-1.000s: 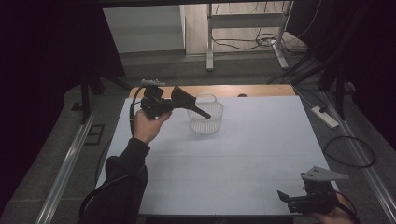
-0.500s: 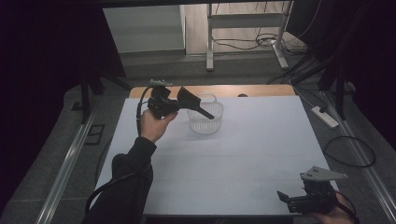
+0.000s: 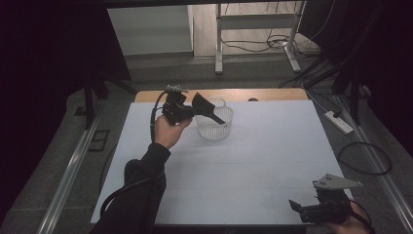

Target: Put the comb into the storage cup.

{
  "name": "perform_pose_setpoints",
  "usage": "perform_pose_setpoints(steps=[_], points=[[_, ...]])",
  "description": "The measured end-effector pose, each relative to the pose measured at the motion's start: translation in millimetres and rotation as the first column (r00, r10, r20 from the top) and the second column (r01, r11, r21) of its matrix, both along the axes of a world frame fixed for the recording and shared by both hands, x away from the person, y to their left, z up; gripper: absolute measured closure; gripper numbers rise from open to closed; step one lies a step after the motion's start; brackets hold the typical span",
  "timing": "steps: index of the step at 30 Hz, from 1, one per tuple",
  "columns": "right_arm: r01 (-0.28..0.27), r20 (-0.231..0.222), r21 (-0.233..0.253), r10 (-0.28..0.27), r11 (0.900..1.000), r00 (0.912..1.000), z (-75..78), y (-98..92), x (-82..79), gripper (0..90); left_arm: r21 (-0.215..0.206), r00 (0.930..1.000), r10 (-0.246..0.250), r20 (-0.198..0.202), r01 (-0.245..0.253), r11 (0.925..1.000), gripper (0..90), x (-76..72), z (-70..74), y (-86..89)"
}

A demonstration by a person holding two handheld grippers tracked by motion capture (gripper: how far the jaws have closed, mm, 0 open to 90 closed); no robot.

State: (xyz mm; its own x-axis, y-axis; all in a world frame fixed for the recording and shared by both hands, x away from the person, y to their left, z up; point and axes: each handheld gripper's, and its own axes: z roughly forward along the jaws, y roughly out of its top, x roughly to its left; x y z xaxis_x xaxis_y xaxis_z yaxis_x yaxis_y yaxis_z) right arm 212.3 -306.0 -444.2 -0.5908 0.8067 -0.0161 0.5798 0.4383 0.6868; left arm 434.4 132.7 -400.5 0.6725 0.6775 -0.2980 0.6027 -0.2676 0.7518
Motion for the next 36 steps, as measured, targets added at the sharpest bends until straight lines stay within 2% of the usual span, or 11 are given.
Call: perform_pose_setpoints(steps=[8,15,26,36], points=[[-0.003,-0.001,-0.001,0.003,1.000,1.0000,-0.1,0.3,-0.1,0.6,-0.005,0.9999,0.007,-0.009,-0.007,1.0000,83.2,3.9,-7.5,-4.8],[-0.003,-0.003,-0.003,0.003,1.000,1.0000,-0.3,0.5,0.0,0.7,-0.014,0.9995,0.020,-0.024,-0.020,0.9997,83.2,7.4,-20.1,-5.7],[-0.002,-0.007,-0.003,0.002,1.000,1.0000,-0.4,0.2,0.5,0.7,-0.077,0.9969,0.047,-0.064,-0.052,0.9957,83.1,11.7,-37.2,3.0],[-0.001,-0.011,-0.004,0.001,1.000,0.9999,-0.6,0.4,0.9,0.7,-0.069,0.9962,0.062,-0.061,-0.067,0.9954,82.5,12.8,-45.9,6.4]])
